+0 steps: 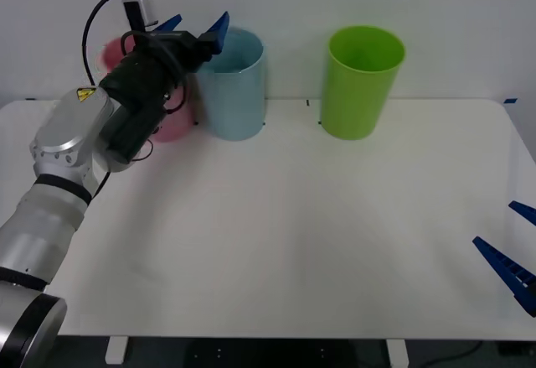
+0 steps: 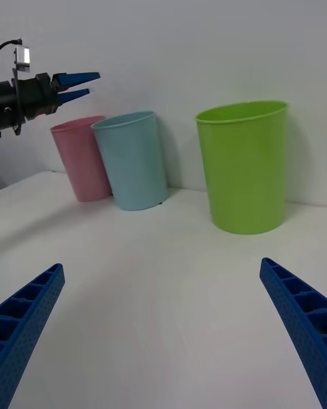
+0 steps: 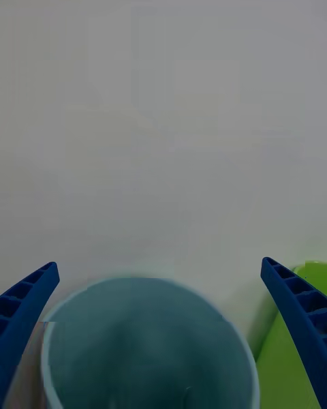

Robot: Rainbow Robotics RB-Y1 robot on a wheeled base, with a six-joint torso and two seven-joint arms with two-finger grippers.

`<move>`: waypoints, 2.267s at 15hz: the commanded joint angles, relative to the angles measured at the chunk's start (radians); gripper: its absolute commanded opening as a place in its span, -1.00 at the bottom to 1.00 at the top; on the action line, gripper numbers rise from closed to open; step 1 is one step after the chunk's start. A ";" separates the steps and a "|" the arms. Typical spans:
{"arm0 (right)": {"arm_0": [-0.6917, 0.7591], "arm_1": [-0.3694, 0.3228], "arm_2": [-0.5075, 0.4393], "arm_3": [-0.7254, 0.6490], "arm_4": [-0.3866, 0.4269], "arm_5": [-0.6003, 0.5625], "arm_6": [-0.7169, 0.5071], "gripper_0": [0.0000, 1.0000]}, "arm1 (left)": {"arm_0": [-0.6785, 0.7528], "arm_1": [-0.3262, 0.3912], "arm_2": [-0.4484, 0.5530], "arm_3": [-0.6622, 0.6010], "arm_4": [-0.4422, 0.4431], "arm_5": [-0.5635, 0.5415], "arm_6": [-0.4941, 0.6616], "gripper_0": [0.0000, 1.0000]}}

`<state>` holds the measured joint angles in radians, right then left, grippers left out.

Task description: Grasp the object on the table and drop it into the matching bin: aluminum can to the light blue bin, PET bottle to the pink bin.

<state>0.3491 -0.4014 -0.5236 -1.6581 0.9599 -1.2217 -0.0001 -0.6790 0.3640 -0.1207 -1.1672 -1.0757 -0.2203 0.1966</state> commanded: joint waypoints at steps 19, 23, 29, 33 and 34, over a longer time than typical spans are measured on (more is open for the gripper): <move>0.000 0.000 0.000 0.000 0.000 0.000 0.000 1.00 | 0.670 0.199 0.509 -0.445 0.028 -0.725 0.014 1.00; 0.000 0.000 0.000 0.000 0.000 0.000 0.000 1.00 | 0.766 0.197 0.630 -0.505 -0.020 -0.861 0.043 1.00; 0.000 0.000 0.000 0.000 0.000 0.000 0.000 1.00 | 0.865 0.197 0.702 -0.542 -0.066 -0.944 0.064 1.00; 0.000 0.000 0.000 0.000 0.000 0.000 0.000 1.00 | 0.883 0.197 0.702 -0.542 -0.096 -0.943 0.064 1.00; 0.000 0.000 0.000 0.000 0.000 0.000 0.000 1.00 | 0.889 0.197 0.701 -0.542 -0.098 -0.943 0.064 1.00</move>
<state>0.3490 -0.4014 -0.5236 -1.6581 0.9599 -1.2217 -0.0001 0.2059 0.5617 0.5811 -1.7089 -1.1720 -1.1637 0.2606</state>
